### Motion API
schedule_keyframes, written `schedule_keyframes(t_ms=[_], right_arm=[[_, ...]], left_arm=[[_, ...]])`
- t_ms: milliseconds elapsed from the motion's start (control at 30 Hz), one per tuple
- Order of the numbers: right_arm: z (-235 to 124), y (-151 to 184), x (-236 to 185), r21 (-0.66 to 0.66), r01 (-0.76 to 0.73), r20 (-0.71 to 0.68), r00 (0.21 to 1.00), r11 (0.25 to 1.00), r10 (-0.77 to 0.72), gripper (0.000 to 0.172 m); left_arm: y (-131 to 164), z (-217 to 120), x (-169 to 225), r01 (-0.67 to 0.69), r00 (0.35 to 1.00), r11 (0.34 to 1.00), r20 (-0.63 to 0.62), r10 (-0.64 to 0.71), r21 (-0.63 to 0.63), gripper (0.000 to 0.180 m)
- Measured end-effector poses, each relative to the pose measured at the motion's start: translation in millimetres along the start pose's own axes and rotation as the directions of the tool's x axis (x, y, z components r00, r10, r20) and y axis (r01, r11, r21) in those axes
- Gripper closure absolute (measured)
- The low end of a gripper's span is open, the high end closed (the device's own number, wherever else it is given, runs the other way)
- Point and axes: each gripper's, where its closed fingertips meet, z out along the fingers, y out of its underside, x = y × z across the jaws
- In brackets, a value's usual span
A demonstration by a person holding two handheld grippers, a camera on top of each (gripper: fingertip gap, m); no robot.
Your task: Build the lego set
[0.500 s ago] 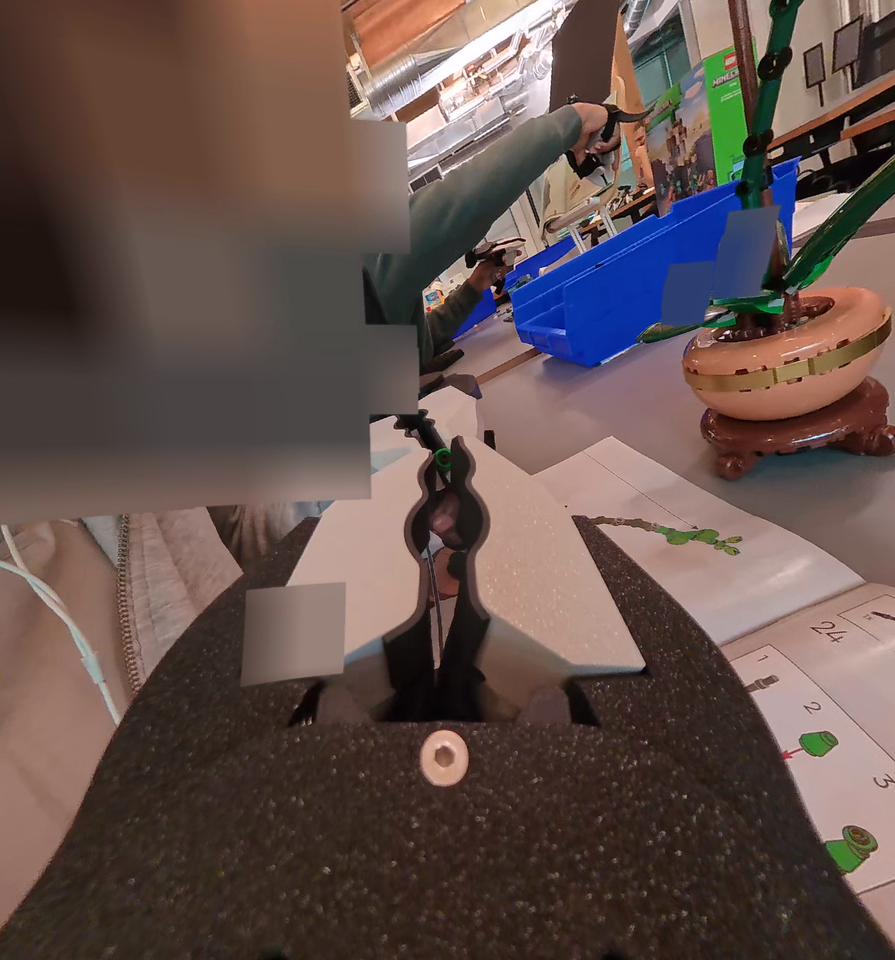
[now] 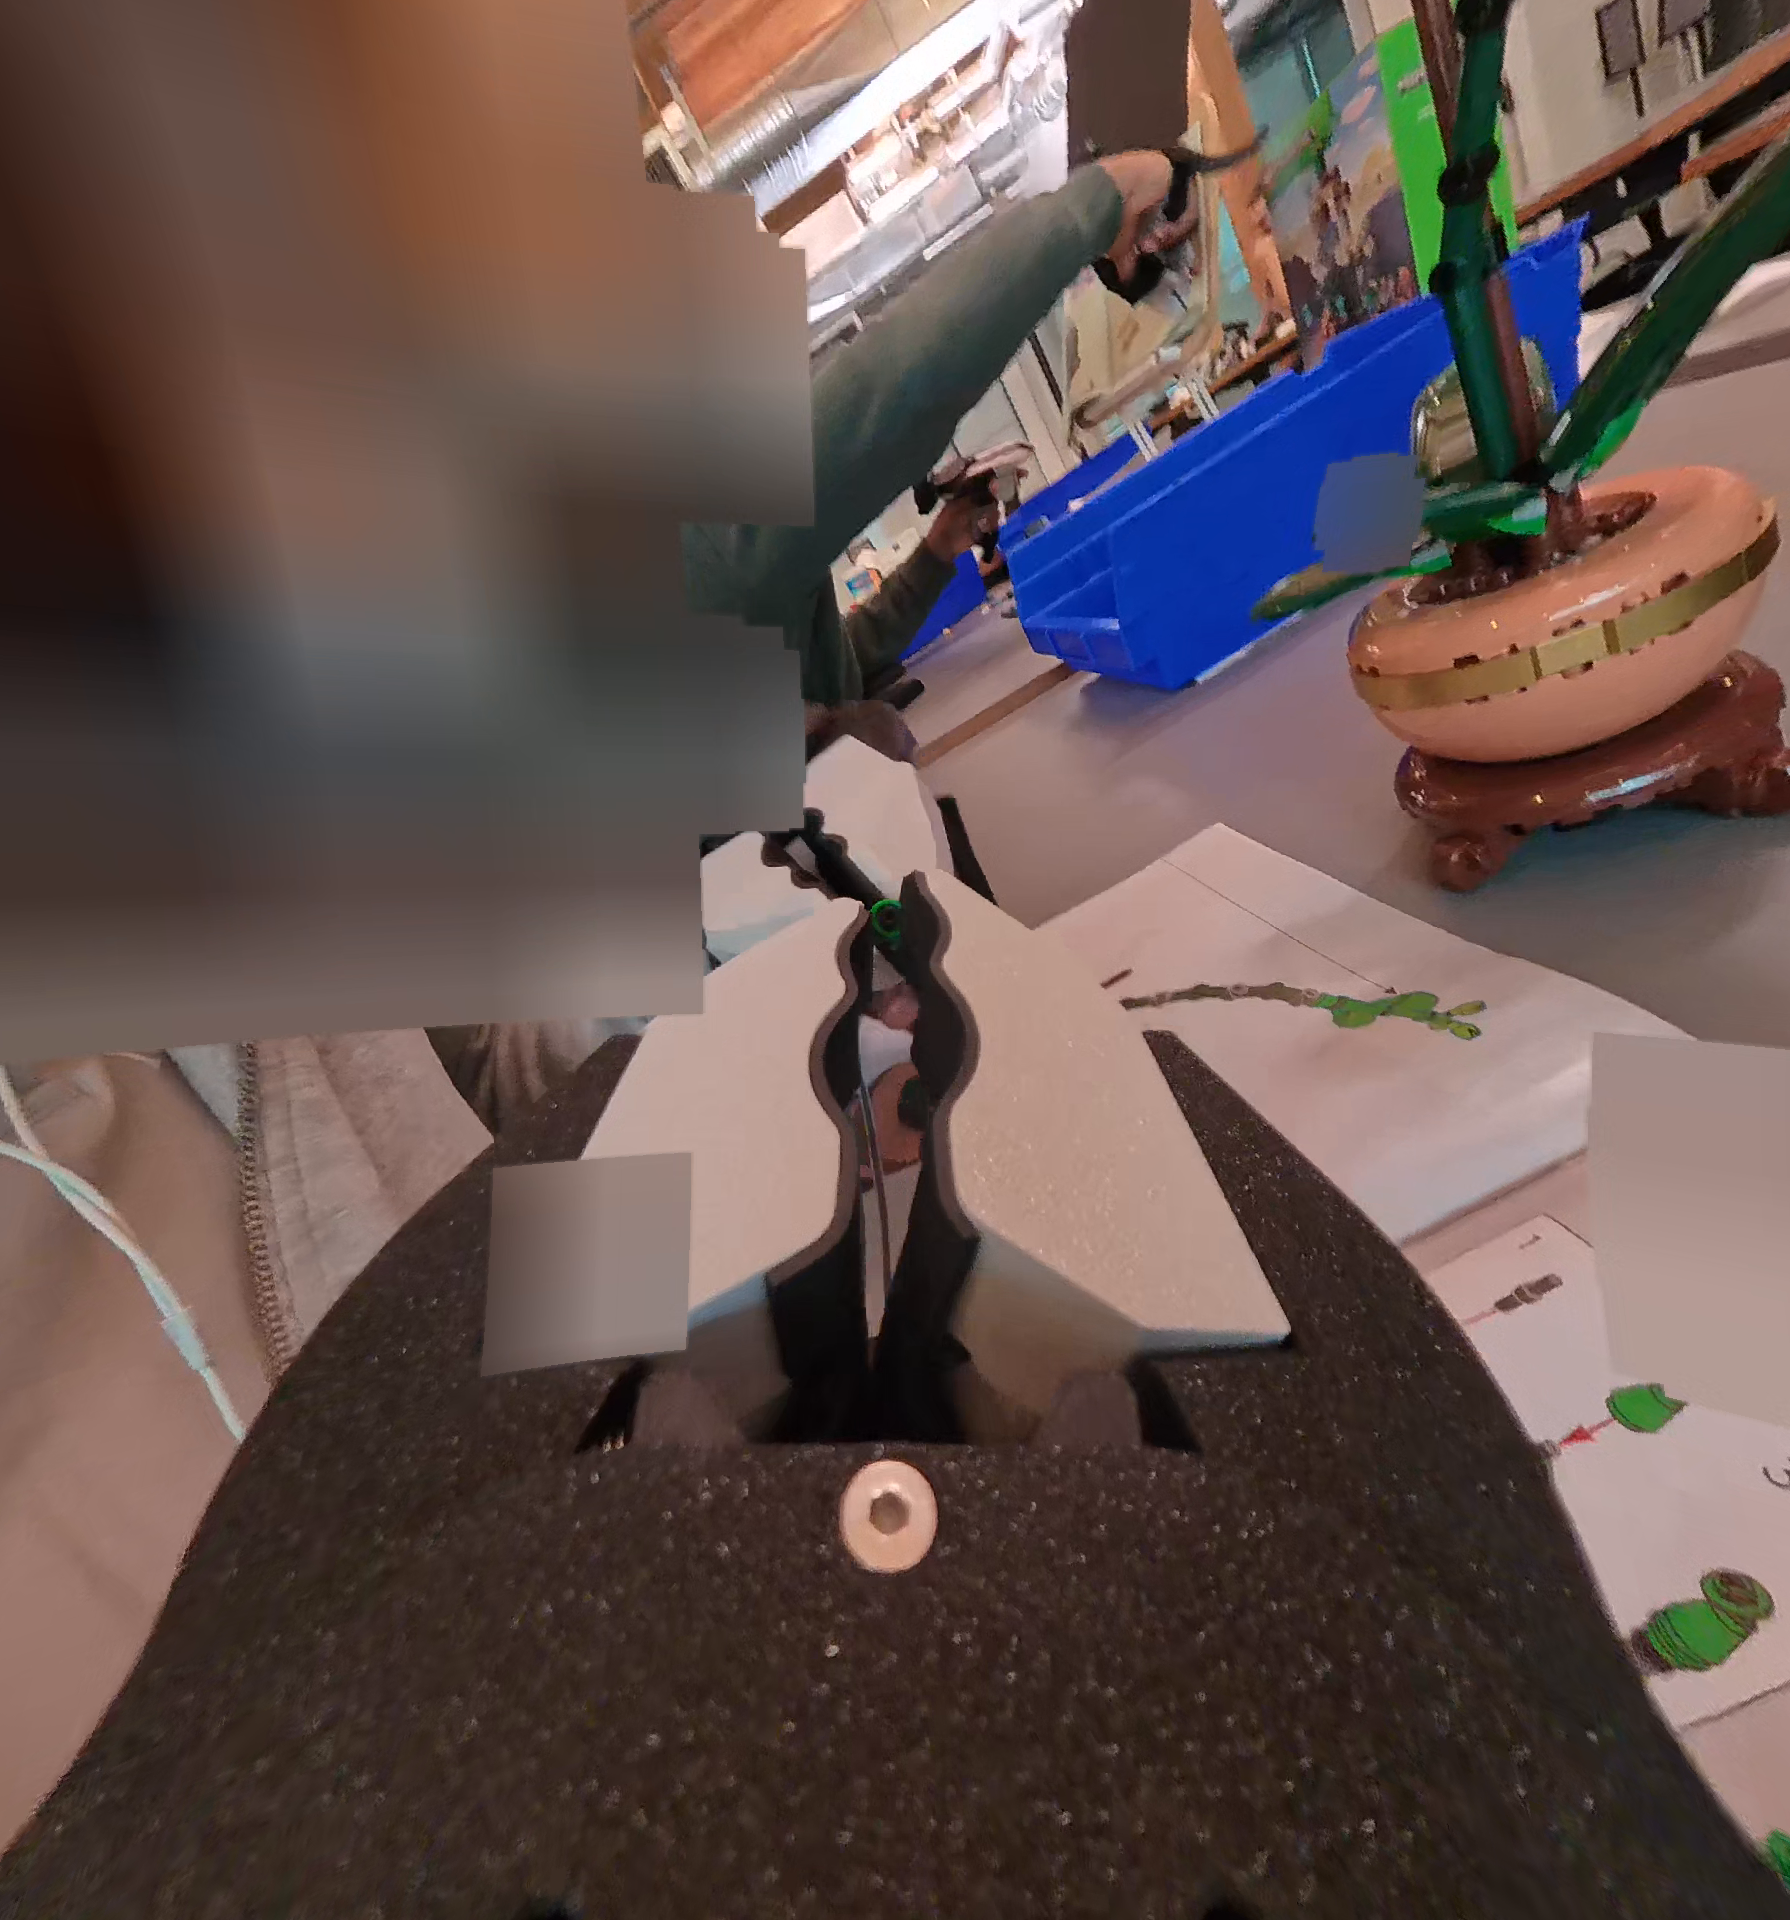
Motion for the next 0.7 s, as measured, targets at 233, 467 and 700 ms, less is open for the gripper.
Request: schedule_keyframes(t_ms=[233, 467, 700], right_arm=[[-0.9, 10.6, 7.5, -0.145, 0.105, -0.062, 0.991, 0.984, -0.115, 0.168], [0.7, 11.4, 15.8, -0.061, -0.07, -0.123, 0.99, 0.996, 0.062, 0.167], [2.2, 8.4, 14.4, -0.015, -0.061, -0.183, 0.981, 0.998, 0.057, 0.167]], left_arm=[[14.0, 3.1, -1.1, -0.085, 0.996, 0.993, 0.021, 0.087, -0.087, 0.176], [18.0, 4.8, -11.4, -0.327, 0.921, 0.924, 0.151, 0.359, -0.199, 0.175], [13.8, 2.9, -15.2, -0.396, 0.872, 0.885, 0.201, 0.446, -0.245, 0.177]])
